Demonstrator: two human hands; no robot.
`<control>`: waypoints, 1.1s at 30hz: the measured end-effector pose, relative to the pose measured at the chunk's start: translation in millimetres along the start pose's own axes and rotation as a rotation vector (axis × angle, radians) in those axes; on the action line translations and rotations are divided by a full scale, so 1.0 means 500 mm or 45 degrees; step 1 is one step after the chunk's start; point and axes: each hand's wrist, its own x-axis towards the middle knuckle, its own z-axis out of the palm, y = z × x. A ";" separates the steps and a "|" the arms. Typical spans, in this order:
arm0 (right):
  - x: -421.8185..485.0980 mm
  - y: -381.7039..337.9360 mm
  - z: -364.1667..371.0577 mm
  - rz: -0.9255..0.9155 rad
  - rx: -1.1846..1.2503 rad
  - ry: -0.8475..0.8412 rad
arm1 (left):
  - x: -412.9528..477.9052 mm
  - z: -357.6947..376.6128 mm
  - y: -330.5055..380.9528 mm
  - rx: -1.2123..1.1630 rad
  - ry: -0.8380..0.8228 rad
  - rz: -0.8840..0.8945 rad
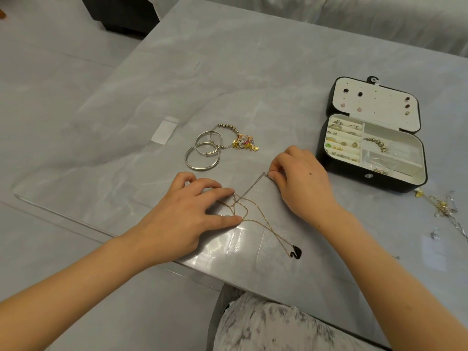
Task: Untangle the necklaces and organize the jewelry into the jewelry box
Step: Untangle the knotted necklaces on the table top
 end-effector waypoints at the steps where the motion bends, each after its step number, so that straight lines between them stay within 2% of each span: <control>1: -0.003 -0.002 -0.004 -0.006 0.010 -0.021 | 0.000 -0.001 0.000 -0.002 0.002 0.001; 5: -0.030 -0.015 -0.040 -0.041 0.130 -0.075 | 0.001 -0.001 0.001 -0.014 0.008 0.001; 10: -0.059 -0.050 -0.096 0.000 0.427 -0.120 | -0.001 0.003 -0.001 -0.015 -0.021 -0.013; 17: -0.072 -0.075 -0.110 0.007 0.569 -0.225 | 0.000 0.003 -0.002 0.007 -0.027 -0.005; 28: -0.073 -0.104 -0.077 -0.066 0.558 -0.287 | 0.001 0.005 -0.002 0.014 -0.014 -0.002; 33: -0.073 -0.102 -0.058 -0.084 0.543 -0.229 | 0.001 0.005 -0.002 0.017 -0.016 0.001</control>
